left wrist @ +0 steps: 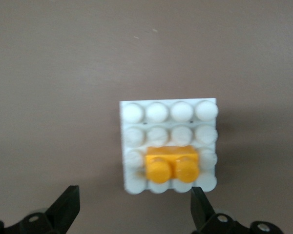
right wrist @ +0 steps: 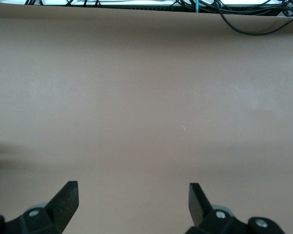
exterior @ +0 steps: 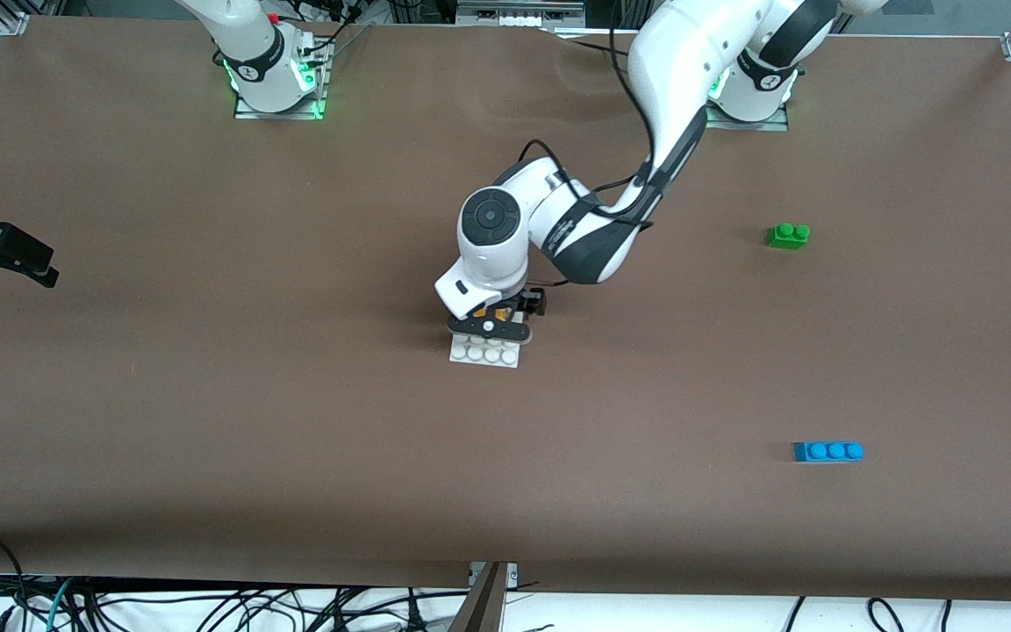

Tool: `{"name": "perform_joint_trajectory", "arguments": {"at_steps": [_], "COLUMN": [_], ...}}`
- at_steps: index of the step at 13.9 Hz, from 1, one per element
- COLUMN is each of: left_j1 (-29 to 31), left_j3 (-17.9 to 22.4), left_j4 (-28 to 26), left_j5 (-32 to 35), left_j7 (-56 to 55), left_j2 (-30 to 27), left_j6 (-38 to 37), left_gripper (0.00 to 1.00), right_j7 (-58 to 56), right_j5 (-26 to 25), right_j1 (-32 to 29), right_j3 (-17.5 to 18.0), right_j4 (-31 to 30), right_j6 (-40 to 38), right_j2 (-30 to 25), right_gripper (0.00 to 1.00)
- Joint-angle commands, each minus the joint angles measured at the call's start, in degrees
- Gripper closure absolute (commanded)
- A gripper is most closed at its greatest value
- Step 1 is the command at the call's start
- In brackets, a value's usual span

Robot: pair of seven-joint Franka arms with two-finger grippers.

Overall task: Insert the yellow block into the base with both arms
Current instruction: 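Open the left gripper and lift it away from the plate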

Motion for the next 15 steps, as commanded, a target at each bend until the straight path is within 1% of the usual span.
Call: {"name": "perform_joint_trajectory", "arguments": {"at_steps": [1, 6, 7, 8, 10, 12, 14, 15], "left_j1": [3.3, 10.1, 13.1, 16.2, 21.5, 27.2, 31.4, 33.8], "left_j3": [-0.1, 0.1, -0.1, -0.5, 0.0, 0.0, 0.1, 0.4], "left_j4": [-1.0, -1.3, -1.0, -1.0, -1.3, -1.5, -2.8, -4.9], "left_j5": [0.8, 0.7, 0.6, 0.3, -3.9, -4.4, -4.5, -4.7], "left_j7": [-0.1, 0.5, 1.5, 3.9, 9.6, 12.0, 20.8, 24.0], "left_j2": [-5.8, -16.7, -18.0, -19.0, -21.6, -23.8, -25.7, -27.8], "left_j6": [-6.7, -18.2, -20.0, -21.0, -23.6, -25.2, -25.9, -26.0], "left_gripper": [0.00, 0.00, 0.00, 0.00, 0.00, 0.00, 0.00, 0.00], "right_j7": [-1.0, -1.1, -1.1, -1.1, -1.0, -0.9, -0.9, -0.9], "right_j5": [-0.2, -0.2, -0.2, -0.2, -0.2, -0.2, -0.2, -0.2], "right_j1": [-0.6, -0.6, -0.6, -0.6, -0.6, -0.6, -0.6, -0.6], "right_j3": [0.3, 0.3, 0.3, 0.3, 0.3, 0.3, 0.3, 0.3], "right_j4": [0.1, 0.1, 0.2, 0.1, 0.2, 0.2, 0.2, 0.2], "right_j6": [-0.1, -0.1, 0.0, 0.0, 0.0, 0.0, 0.1, 0.1], "right_j2": [-0.3, -0.1, -0.1, -0.1, 0.1, 0.1, 0.2, 0.2], "right_gripper": [0.00, 0.00, 0.00, 0.00, 0.00, 0.00, 0.00, 0.00]}}
